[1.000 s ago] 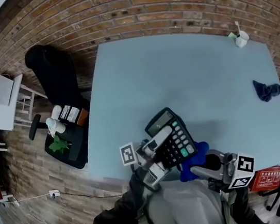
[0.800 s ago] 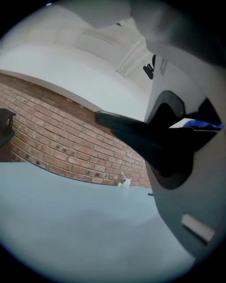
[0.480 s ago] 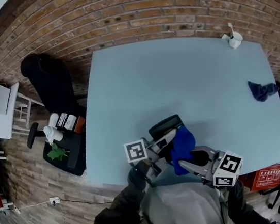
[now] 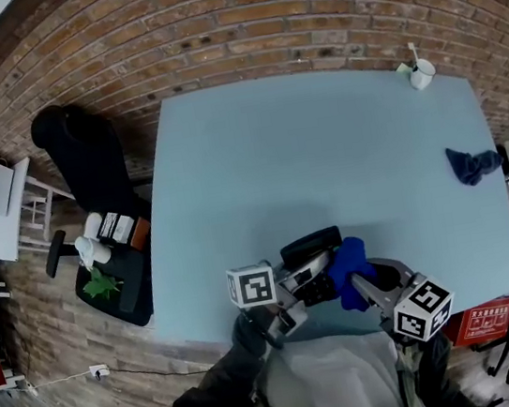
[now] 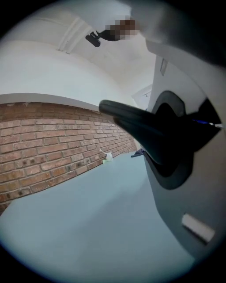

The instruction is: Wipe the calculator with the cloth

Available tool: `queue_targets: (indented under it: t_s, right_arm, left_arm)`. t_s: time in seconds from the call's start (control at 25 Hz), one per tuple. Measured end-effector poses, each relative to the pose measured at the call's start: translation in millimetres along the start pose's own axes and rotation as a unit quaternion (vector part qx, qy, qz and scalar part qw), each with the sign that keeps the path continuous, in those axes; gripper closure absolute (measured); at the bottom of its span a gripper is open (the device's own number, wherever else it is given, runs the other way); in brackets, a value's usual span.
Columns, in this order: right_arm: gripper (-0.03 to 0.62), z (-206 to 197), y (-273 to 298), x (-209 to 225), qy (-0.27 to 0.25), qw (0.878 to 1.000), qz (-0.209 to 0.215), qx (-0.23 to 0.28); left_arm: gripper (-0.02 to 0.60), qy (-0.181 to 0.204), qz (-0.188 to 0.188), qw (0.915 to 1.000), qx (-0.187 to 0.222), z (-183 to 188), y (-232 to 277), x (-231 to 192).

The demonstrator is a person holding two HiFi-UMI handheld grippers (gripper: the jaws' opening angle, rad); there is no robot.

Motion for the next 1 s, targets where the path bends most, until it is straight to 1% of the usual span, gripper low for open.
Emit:
queue_targets:
  t_s: [0.08,0.16,0.2,0.24,0.28,0.32,0.4,0.44,0.48,0.52,0.56,0.6,0.64,0.68,0.72,0.8,0.84,0.88,0.92,1.0]
  right_arm:
    - [0.502,-5,9,-8,-0.006,0.999,0.003,-0.035]
    - [0.502,-13,27,-24,-0.038,0.995,0.025,-0.09]
    - [0.502,-16,35,-31,-0.055,0.992,0.033,-0.111]
    - [0.502,-18,38,-34,-0.07,0.989,0.034,-0.122]
    - [0.502,-19,37,-33,-0.079,0.989,0.025,-0.122]
    - [0.502,-18,32,-28,-0.082,0.99,0.007,-0.114]
    - [0.502,-14,17,-10,-0.077,0.991,-0.05,-0.094]
    - [0.502,-11,11,-1,-0.073,0.99,-0.078,-0.088]
    - [0.502,-9,7,7,-0.069,0.989,-0.098,-0.082]
    - [0.502,-6,4,11,-0.065,0.99,-0.105,-0.071]
    - [0.502,-1,3,12,-0.064,0.991,-0.1,-0.055]
    - [0.502,5,4,8,-0.069,0.993,-0.087,-0.039]
    - [0.502,12,8,1,-0.084,0.994,-0.069,-0.03]
    - [0.502,18,15,-7,-0.111,0.992,-0.049,-0.034]
    - [0.502,23,25,-15,-0.145,0.988,-0.03,-0.052]
    - [0.502,24,47,-27,-0.214,0.97,-0.006,-0.111]
    - [0.502,21,54,-28,-0.239,0.961,-0.005,-0.139]
    - [0.502,17,58,-26,-0.252,0.954,-0.008,-0.16]
    - [0.502,13,59,-22,-0.253,0.952,-0.013,-0.173]
    - [0.502,5,57,-11,-0.237,0.954,-0.023,-0.182]
  left_arm:
    - [0.44,0.012,0.015,0.9998,-0.006,-3,2,0]
    - [0.44,0.036,0.033,0.9987,-0.014,-4,5,2]
    - [0.44,0.048,0.041,0.9979,-0.018,-4,6,4]
    - [0.44,0.057,0.049,0.997,-0.019,-5,5,4]
    - [0.44,0.061,0.056,0.9964,-0.018,-4,3,4]
    - [0.443,0.059,0.06,0.9963,-0.016,-4,1,3]
    - [0.448,0.043,0.06,0.9971,-0.019,-5,-2,-3]
    - [0.448,0.035,0.058,0.9973,-0.028,-6,-3,-7]
    - [0.448,0.03,0.056,0.9971,-0.042,-9,-3,-9]
    - [0.441,0.03,0.056,0.9963,-0.058,-11,-1,-11]
    - [0.43,0.036,0.058,0.9947,-0.076,-14,3,-12]
    - [0.43,0.05,0.063,0.9922,-0.095,-18,7,-12]
    - [0.433,0.073,0.072,0.9882,-0.113,-21,12,-11]
    - [0.437,0.105,0.084,0.9822,-0.131,-23,17,-8]
    - [0.437,0.14,0.096,0.9743,-0.148,-25,22,-5]
    - [0.437,0.195,0.109,0.9584,-0.178,-32,31,3]
    - [0.437,0.211,0.115,0.952,-0.19,-36,34,5]
    - [0.437,0.221,0.122,0.9468,-0.2,-40,37,4]
    - [0.433,0.227,0.132,0.9421,-0.209,-43,39,2]
    - [0.419,0.238,0.153,0.9343,-0.217,-47,40,-4]
Point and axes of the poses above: the fingertips, and each gripper's own axes: y forward along the fingers, x to its right, z out of its top, the point moved 10 cm from there along -y, backward along the fingers, and after that the axes turned 15 degrees about z, right-handed, at the moved point
